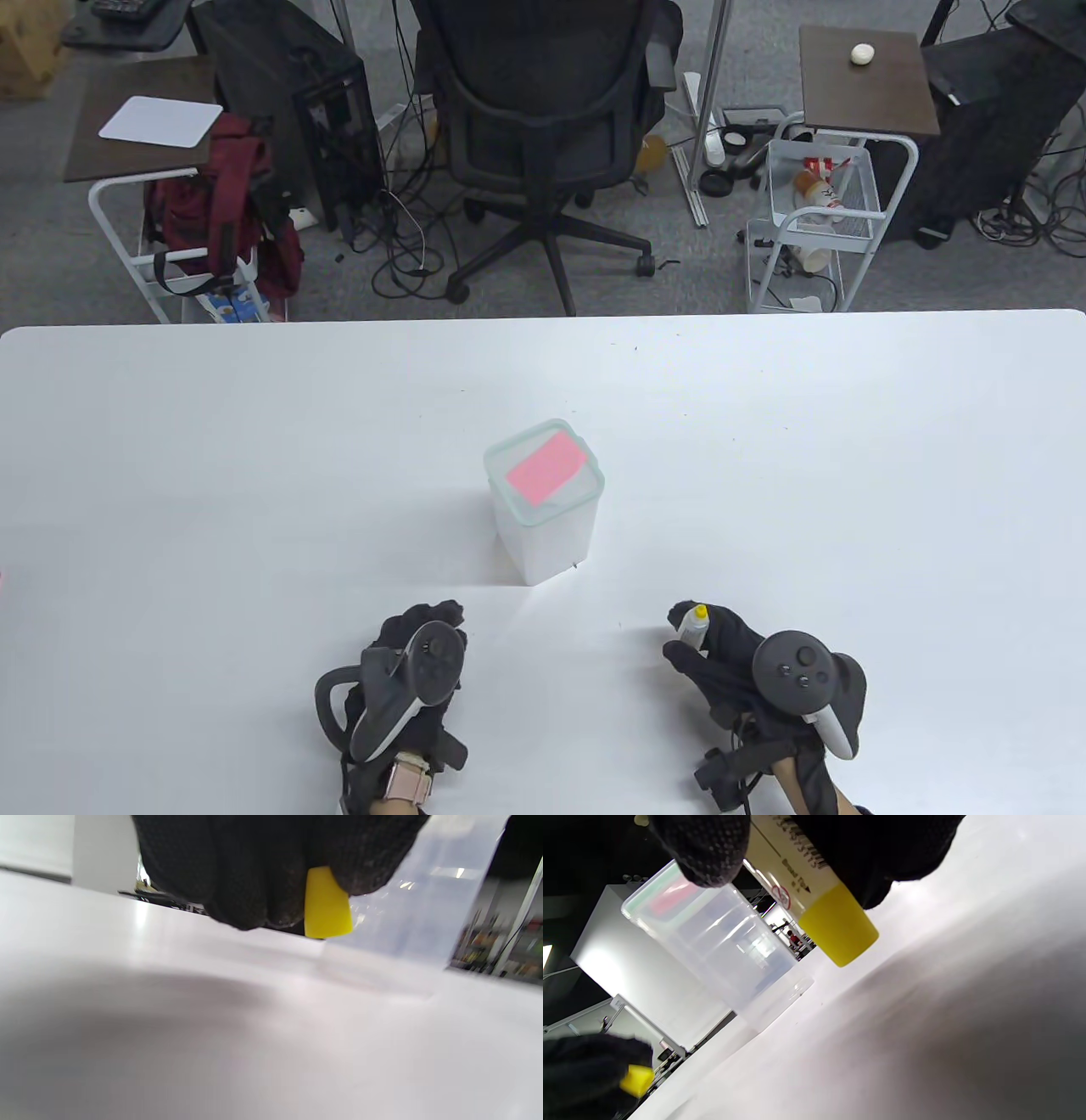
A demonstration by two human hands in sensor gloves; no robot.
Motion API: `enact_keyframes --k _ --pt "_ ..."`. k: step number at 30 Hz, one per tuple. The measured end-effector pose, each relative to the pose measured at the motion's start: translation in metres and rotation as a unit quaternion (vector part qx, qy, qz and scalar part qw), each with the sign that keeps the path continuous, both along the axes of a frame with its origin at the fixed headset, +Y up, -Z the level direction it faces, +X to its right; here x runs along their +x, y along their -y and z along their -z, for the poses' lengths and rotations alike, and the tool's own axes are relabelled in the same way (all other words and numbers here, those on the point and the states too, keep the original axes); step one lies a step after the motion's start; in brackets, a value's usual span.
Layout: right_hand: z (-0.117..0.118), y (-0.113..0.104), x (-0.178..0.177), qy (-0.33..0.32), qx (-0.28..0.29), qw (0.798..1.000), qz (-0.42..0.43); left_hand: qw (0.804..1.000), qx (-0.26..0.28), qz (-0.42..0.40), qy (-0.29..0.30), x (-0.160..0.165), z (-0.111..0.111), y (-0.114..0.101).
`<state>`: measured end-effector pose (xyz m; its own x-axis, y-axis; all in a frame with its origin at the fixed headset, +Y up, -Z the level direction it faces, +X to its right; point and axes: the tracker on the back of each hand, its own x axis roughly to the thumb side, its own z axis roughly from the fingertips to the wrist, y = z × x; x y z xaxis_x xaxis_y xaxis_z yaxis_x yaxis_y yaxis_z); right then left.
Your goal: Squeeze liquid glue on card and attach to container
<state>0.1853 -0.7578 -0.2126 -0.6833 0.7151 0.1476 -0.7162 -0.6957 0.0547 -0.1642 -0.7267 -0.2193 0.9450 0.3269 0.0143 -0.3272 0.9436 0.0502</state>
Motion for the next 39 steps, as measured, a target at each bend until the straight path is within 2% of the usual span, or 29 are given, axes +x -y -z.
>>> enact_keyframes --k 3,6,9,12,17,22,39 --pt "-0.005 -0.002 -0.012 -0.043 0.005 0.999 -0.009 0.99 0.015 -0.128 0.048 0.011 -0.009 -0.012" --pt "-0.011 -0.004 -0.024 -0.089 0.013 0.996 -0.025 0.973 0.021 -0.212 0.092 0.02 -0.016 -0.017" --pt "-0.017 -0.006 -0.035 -0.128 0.024 0.99 -0.054 0.948 0.01 -0.294 0.119 0.028 -0.022 -0.017" --pt "-0.022 -0.008 -0.044 -0.153 0.033 0.985 -0.076 0.931 -0.016 -0.332 0.151 0.036 -0.025 -0.017" --pt "-0.026 -0.009 -0.05 -0.176 0.032 0.979 -0.097 0.926 -0.022 -0.339 0.167 0.043 -0.028 -0.016" --pt "-0.027 -0.007 -0.054 -0.188 0.029 0.976 -0.106 0.929 -0.02 -0.324 0.179 0.048 -0.031 -0.017" --pt "-0.031 -0.007 -0.058 -0.205 0.033 0.969 -0.133 0.956 0.016 -0.217 0.196 0.069 -0.039 -0.018"
